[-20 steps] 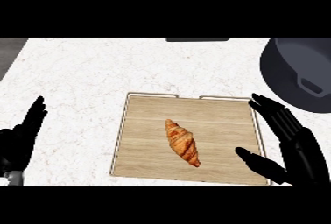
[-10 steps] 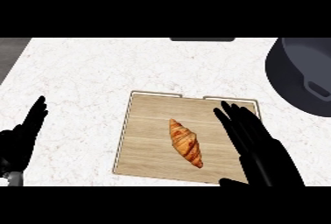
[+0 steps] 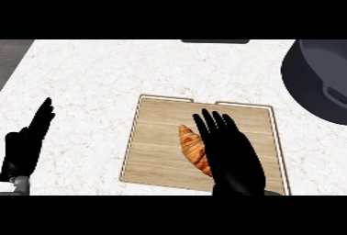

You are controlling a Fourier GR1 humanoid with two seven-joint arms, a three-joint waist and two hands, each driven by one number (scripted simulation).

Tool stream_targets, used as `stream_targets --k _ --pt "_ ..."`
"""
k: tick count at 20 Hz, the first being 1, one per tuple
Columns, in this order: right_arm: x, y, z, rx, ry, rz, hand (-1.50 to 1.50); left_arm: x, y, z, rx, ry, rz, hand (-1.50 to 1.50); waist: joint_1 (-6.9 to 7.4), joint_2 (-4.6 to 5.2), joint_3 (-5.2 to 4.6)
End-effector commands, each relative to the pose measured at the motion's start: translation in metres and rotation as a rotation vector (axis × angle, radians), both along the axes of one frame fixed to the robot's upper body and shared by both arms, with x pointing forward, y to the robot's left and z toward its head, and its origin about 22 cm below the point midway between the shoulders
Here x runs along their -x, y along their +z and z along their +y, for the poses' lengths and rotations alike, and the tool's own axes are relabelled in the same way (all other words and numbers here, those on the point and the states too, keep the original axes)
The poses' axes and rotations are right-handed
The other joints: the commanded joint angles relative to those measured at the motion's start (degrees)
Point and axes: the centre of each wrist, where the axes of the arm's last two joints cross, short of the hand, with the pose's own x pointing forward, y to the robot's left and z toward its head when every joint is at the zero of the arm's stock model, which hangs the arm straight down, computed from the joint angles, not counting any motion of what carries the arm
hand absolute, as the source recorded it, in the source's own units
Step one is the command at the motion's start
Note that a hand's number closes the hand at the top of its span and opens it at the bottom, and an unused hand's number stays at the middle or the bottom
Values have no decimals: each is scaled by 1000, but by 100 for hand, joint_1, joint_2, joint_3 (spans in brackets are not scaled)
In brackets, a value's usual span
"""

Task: Pick the croissant from the tray and place it in the pot

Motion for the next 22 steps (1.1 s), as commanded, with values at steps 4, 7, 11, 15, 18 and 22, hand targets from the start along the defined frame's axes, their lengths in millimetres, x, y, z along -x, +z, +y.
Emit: stream_targets --k 4,7,11,15,18,22 --pt "-22 2 46 149 -64 184 -150 2 -9 -9 -5 11 2 0 -62 -6 14" --pt "-29 -12 55 173 -72 219 -150 2 -2 -3 -1 5 2 0 -35 -7 17" --pt "-39 -24 62 226 -93 201 -150 -2 -14 4 11 -2 5 0 -97 9 14" --pt "-46 -21 64 260 -122 215 -150 5 6 7 -1 11 4 0 -66 -21 22" --pt "-42 -22 77 289 -108 200 -150 -2 -9 4 2 -10 20 0 -87 -9 18" --pt "-56 -37 77 295 -130 257 -150 4 -1 -2 0 6 15 0 -51 -10 22"
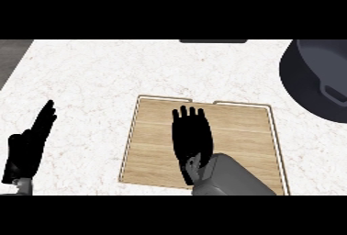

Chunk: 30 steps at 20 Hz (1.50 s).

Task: Pick the croissant from the tray and place it in the pot

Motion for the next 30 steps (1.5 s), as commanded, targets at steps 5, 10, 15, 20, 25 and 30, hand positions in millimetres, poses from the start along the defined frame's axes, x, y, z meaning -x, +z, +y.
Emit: stream_targets --k 5,10,15,20,25,30 --pt "7 -24 9 114 -117 34 -150 3 18 14 -9 17 -5 0 -27 -12 5" --pt "-14 -13 3 127 -135 -3 -150 15 11 10 -6 -9 -11 0 -22 -10 4" --pt "-13 -33 2 131 -121 38 -150 4 -3 12 -5 12 34 0 -47 2 3" --pt "6 -32 2 170 -95 65 150 18 -10 15 -22 8 10 0 -67 -11 2" --pt "-16 -50 4 136 -22 43 150 6 12 18 -3 25 -18 0 -26 1 4" --pt "-21 -46 -2 145 -31 44 150 22 -6 -6 9 7 -6 0 -27 -1 4"
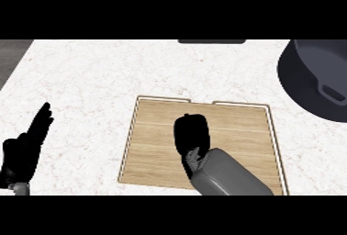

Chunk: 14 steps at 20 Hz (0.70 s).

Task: Pick the croissant from the tray and place it in the pot

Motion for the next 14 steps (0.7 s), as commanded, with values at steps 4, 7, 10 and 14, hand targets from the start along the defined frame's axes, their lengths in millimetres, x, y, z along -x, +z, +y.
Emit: stream_targets --k 4,7,10,14 --pt "-2 -18 1 33 -42 1 150 0 13 5 5 -5 19 0 23 37 6" --pt "-48 19 -67 -156 -194 -39 150 -5 3 1 3 2 5 0 -16 42 10" --pt "-83 36 -137 -335 -338 -67 150 -1 -7 0 11 2 6 0 -22 93 14" --pt "-100 31 -166 -259 -354 -214 150 -5 -5 -14 -2 -7 -4 0 38 61 9"
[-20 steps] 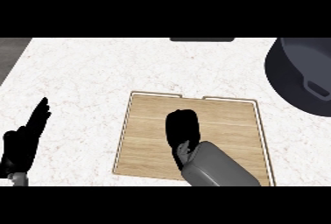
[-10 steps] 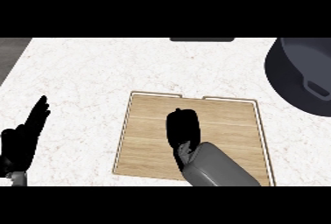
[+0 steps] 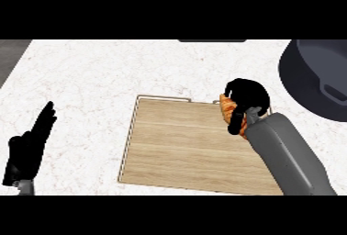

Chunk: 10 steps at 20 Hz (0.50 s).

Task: Pick the croissant from the tray and place it in the pot

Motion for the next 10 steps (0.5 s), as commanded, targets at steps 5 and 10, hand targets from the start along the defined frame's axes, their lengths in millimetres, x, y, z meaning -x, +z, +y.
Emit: stream_targets --k 5,10 --pt "-18 57 -40 98 -113 -411 150 6 1 8 -5 -6 6 0 -27 -41 -7" --pt "-21 104 -38 153 -215 -675 150 2 -2 5 -6 -5 10 0 -29 -35 -8"
